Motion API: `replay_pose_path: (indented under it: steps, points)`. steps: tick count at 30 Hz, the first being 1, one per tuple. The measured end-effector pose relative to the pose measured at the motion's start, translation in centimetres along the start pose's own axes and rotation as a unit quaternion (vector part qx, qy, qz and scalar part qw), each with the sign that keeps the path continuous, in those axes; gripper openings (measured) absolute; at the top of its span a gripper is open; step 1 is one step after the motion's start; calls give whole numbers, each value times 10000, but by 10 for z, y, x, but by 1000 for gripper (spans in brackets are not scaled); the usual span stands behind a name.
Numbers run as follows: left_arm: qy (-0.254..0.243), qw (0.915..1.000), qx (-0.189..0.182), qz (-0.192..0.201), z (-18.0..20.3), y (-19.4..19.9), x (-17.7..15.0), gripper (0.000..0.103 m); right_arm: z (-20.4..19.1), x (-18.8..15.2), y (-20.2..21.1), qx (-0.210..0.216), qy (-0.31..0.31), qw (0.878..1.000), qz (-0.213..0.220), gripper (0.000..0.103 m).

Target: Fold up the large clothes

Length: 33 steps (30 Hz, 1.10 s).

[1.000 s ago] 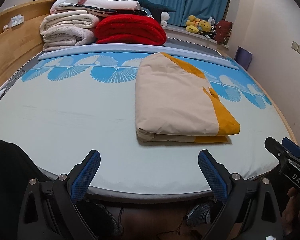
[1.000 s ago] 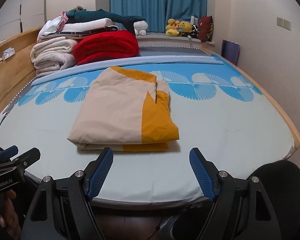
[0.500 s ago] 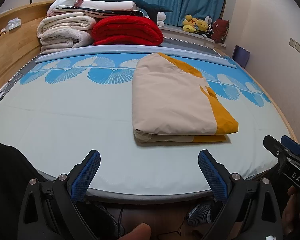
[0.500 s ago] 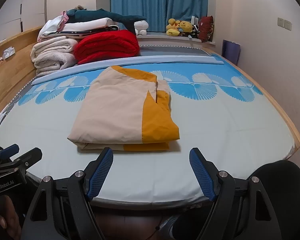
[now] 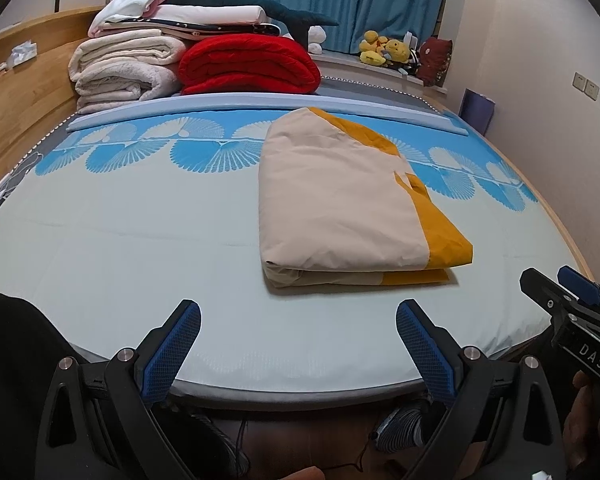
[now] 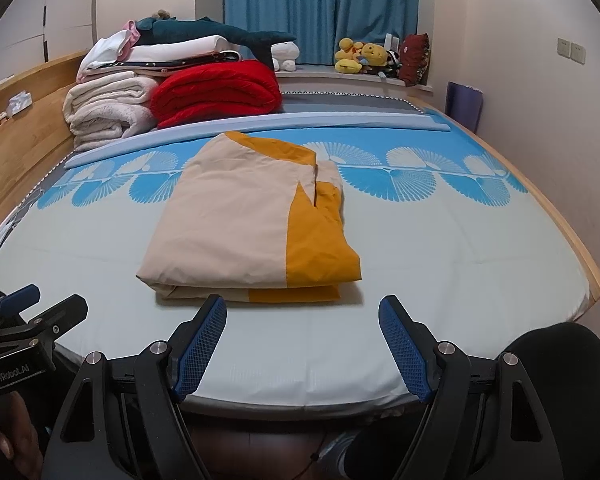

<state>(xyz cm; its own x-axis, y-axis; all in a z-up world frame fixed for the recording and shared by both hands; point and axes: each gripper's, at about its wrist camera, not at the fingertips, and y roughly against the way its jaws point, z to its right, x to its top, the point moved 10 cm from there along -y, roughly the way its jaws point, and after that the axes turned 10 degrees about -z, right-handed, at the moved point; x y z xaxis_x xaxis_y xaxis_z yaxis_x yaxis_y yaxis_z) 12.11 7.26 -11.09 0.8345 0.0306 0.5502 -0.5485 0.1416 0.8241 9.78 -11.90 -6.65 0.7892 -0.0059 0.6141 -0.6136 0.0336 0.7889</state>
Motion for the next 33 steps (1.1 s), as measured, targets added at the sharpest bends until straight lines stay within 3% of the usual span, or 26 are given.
replay_pose_path:
  steps: [33]
  points:
    - [-200,9997,-47,96,7,1,1,100,-3,0,0,-14,-6,10000,6,79]
